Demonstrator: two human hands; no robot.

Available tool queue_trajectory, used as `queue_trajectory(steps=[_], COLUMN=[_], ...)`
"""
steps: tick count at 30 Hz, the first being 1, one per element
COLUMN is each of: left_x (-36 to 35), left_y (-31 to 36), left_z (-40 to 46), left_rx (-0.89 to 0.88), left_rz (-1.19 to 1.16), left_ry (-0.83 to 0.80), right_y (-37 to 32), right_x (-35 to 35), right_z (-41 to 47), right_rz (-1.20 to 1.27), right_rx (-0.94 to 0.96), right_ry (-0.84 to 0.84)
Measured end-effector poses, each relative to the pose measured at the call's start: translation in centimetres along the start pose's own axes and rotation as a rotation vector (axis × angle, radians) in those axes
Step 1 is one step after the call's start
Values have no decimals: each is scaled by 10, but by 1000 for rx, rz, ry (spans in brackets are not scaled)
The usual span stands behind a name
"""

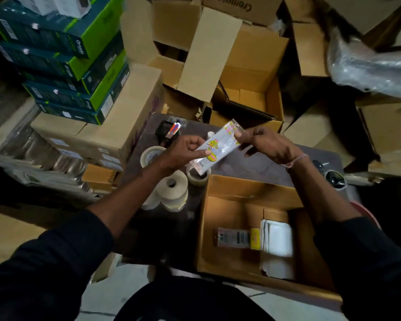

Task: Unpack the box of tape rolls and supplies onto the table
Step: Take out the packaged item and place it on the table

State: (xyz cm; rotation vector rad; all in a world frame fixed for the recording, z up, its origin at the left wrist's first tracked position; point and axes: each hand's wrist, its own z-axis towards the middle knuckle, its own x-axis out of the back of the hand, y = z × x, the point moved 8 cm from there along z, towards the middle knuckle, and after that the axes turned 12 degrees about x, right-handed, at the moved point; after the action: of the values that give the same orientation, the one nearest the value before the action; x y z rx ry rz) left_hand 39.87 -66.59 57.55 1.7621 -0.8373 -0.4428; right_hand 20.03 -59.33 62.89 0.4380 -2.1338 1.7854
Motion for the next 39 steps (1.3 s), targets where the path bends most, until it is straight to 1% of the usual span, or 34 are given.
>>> queue_trajectory(steps=[3,6,8,10,11,13,15,17,20,21,25,28,29,33,36,38,39], left_x=[-30,-58,-79,-97,-110,-140,-176,-215,-265,-278,-311,-326,-329,-342,-340,-338,-338], left_y=[11,24,30,38,43,51,57,57,50,49,51,47,46,37,32,33,35], left_z=[7,23,35,44,47,52,56,60,64,64,72,81,83,90,94,93,91], left_rx=[-28,-58,-49,-69,-75,-83,-79,-80,-81,-85,-102,-87,-73,-18,3,-16,-38], left_rz=[45,109,99,156,194,249,308,415,543,573,650,717,736,795,788,784,778], left_ry=[-4,60,118,217,248,249,174,67,-105,-138,-186,-233,-245,-296,-298,-282,-264], right_y=[9,17,29,44,54,72,92,110,147,159,196,220,231,280,305,318,318], right_x=[31,69,104,142,160,191,212,229,256,266,298,313,314,301,284,268,263], right_z=[-25,-53,-72,-93,-105,-131,-154,-174,-201,-210,-246,-279,-289,-319,-329,-331,-332], right_rz=[-14,-57,-55,-70,-120,-259,-379,-486,-594,-619,-724,-789,-781,-598,-473,-307,-277], right_rx=[49,84,94,97,90,47,-4,-40,-135,-182,-323,-476,-524,-707,-775,-813,-801], right_ry=[89,215,373,566,651,747,775,793,799,791,751,808,820,811,791,767,766])
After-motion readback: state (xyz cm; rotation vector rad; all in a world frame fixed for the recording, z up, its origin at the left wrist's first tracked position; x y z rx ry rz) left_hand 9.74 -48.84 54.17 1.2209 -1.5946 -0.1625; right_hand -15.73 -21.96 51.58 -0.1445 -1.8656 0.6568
